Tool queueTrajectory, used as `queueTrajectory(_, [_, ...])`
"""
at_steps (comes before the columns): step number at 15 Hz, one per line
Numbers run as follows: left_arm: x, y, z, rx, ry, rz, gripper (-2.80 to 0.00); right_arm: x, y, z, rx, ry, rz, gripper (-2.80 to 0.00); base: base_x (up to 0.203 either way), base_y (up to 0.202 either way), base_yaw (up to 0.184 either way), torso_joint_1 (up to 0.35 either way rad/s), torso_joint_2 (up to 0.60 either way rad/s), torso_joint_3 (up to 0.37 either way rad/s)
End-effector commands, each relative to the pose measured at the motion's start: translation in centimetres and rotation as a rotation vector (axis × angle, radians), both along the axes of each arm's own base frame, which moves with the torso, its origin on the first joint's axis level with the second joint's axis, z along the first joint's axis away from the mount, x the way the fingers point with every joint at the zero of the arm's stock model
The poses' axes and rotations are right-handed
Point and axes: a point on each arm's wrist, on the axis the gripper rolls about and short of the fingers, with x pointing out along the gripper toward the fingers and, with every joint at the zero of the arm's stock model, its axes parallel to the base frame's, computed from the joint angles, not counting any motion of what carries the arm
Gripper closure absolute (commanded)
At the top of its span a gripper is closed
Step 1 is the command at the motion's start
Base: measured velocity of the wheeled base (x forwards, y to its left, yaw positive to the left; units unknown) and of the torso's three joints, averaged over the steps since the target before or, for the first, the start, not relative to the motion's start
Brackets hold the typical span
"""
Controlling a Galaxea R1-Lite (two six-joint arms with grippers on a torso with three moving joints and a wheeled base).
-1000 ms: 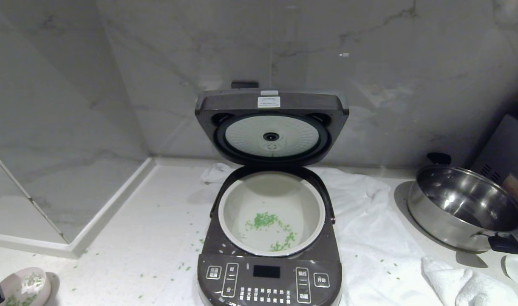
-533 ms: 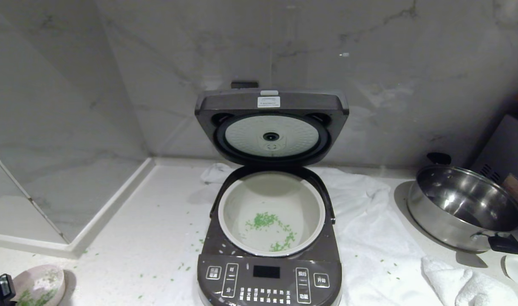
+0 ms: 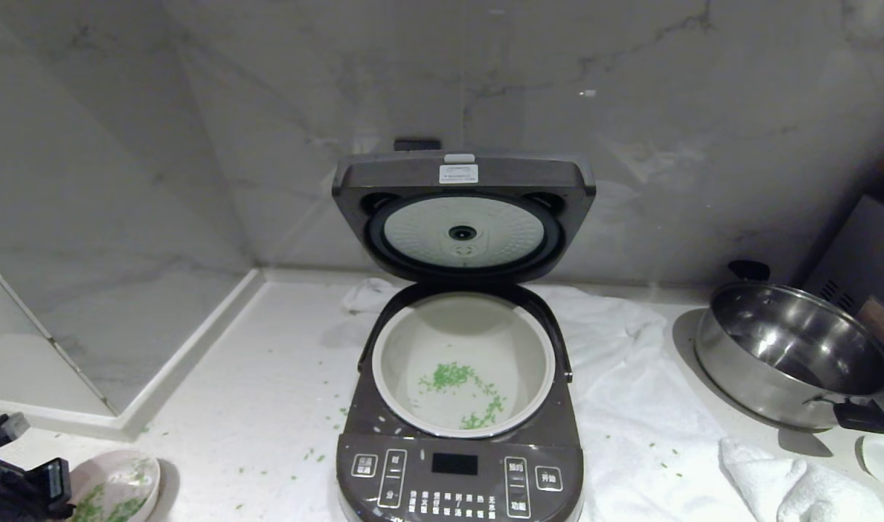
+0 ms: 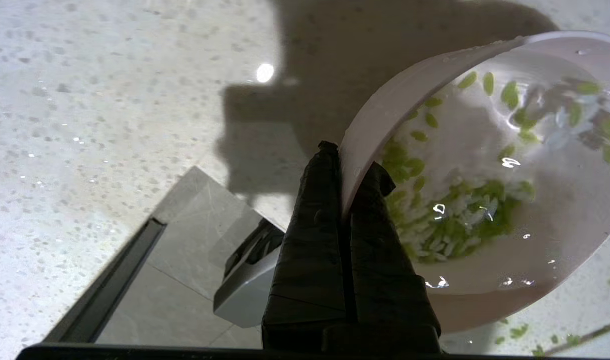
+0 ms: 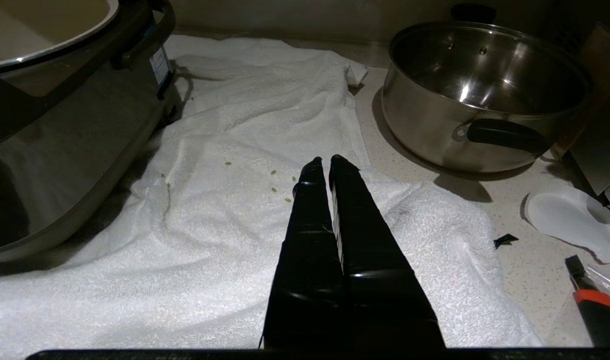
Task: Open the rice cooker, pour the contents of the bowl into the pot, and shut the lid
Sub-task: Pour the water from the bowl into the rice cooker
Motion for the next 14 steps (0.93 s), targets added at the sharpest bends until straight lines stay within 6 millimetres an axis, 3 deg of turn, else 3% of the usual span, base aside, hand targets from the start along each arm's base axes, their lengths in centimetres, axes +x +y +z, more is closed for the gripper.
queueTrajectory(1, [0.5,-1.4,0.7,0.007,-0.016,-0.045,0.0,0.0,0.0,0.0,-0.001,0.002,0.0,0.0,0.0,0.0,0.0,0.0,0.0,0.0])
queueTrajectory(14, [4.2,-6.5,4.9,-0.063,-0.062,-0.129,0.0,0.0,0.0,0.0,0.001,0.002,0.001,0.0,0.0,0.0,0.0,0.0,0.0,0.0])
